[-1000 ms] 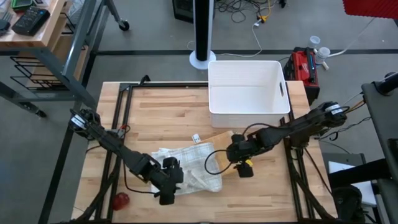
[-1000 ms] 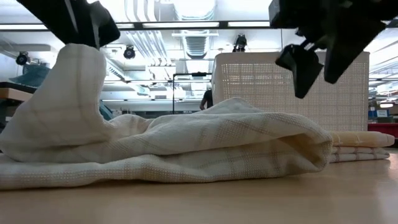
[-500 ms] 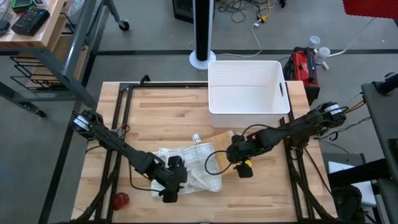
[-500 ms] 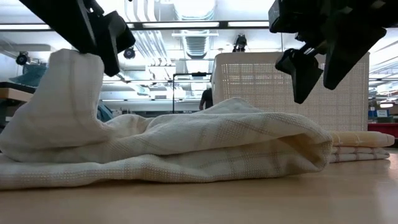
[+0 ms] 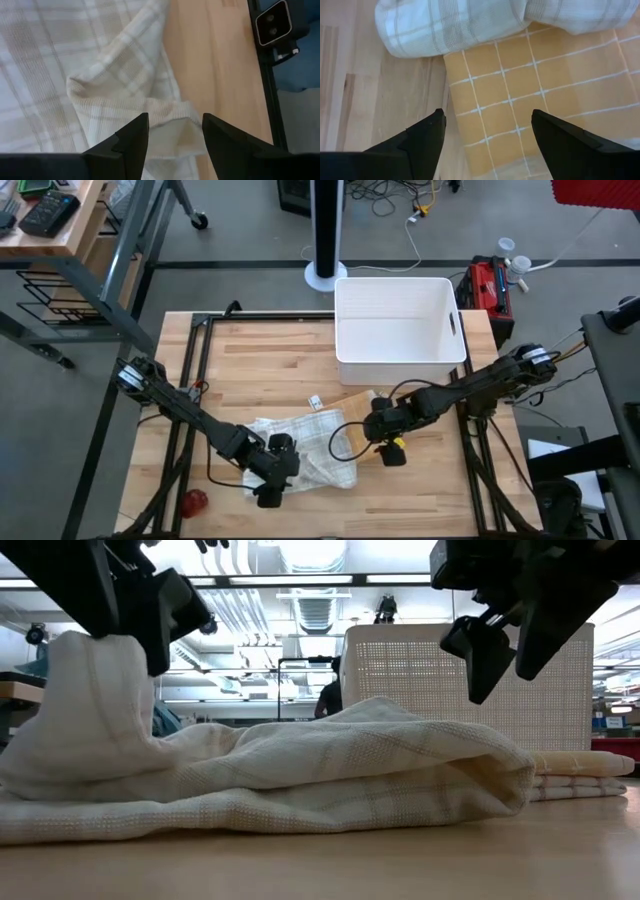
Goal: Fold towel
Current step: Fold the white checkered towel
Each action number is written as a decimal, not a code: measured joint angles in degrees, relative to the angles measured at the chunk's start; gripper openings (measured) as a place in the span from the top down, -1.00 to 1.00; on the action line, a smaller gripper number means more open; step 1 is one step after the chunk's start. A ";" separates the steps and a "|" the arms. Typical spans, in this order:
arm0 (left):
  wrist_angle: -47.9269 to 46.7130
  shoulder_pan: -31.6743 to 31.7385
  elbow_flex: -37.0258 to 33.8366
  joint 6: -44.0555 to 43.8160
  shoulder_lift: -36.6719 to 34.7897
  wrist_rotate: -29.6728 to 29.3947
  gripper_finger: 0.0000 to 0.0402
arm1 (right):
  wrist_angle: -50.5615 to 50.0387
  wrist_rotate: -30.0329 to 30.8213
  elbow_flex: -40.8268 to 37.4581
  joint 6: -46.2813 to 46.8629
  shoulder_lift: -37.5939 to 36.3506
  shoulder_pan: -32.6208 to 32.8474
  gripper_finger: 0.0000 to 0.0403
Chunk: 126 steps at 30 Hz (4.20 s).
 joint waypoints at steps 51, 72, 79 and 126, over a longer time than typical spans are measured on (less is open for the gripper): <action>-27.68 -20.13 10.64 -48.25 0.96 -12.68 1.00 | 6.36 -3.30 0.11 -0.07 0.00 0.15 -0.33; -27.04 -27.10 10.19 -80.45 5.16 -4.37 0.95 | 6.76 -3.36 0.11 -1.38 0.02 2.57 -0.31; -29.19 -25.98 10.52 -81.30 5.09 -19.02 0.99 | 8.09 1.83 0.11 -1.54 0.02 2.62 -0.35; -47.75 -7.12 2.14 -81.85 3.67 3.18 0.79 | 12.62 6.32 0.02 -4.35 0.13 2.60 -0.36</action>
